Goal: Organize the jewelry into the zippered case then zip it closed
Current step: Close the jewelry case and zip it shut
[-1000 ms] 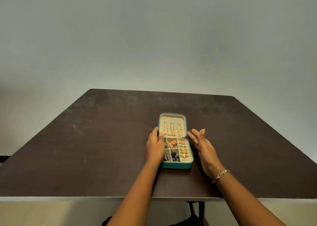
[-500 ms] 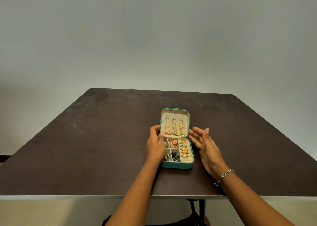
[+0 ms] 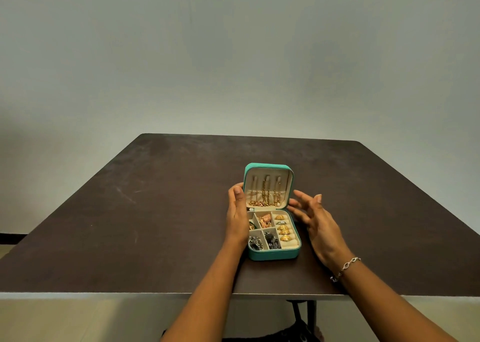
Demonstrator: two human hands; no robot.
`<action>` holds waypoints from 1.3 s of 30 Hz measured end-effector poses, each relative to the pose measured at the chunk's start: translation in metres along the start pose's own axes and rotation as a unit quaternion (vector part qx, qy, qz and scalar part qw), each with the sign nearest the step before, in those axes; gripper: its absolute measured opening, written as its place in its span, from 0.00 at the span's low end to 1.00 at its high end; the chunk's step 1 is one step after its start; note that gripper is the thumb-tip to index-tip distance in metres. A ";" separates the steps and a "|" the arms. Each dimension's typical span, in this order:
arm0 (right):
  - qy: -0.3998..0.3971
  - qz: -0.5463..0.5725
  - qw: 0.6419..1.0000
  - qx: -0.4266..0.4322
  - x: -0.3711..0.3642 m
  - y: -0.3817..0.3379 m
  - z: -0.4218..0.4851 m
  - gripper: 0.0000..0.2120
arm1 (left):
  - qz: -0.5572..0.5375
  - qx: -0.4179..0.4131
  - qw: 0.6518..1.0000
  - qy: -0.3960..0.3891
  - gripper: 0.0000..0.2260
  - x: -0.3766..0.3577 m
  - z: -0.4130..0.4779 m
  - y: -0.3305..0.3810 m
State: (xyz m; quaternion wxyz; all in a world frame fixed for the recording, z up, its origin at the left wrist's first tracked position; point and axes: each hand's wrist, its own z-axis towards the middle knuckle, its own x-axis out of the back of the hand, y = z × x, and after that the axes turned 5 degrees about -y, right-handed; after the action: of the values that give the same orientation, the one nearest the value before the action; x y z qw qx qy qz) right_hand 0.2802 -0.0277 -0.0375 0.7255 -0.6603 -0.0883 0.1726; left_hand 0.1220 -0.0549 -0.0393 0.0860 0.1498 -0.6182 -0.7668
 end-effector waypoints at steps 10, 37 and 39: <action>-0.061 -0.088 0.994 0.001 0.003 -0.005 -0.020 0.36 | -0.165 0.045 0.985 -0.022 0.24 0.001 0.002 0.000; -0.220 -0.430 0.875 0.047 0.011 -0.006 -0.030 0.45 | 0.052 0.011 0.995 -0.086 0.13 0.035 0.014 -0.004; -0.217 -0.430 0.875 0.050 0.012 -0.005 -0.030 0.45 | 0.127 0.015 0.977 -0.170 0.20 0.044 0.019 -0.003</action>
State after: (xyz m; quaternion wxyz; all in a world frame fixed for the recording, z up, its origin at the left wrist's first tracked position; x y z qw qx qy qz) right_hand 0.3025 -0.0521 -0.0367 0.7231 -0.4655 -0.5102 -0.0135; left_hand 0.0749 -0.0506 -0.0443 0.0740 -0.0617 -0.6494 -0.7543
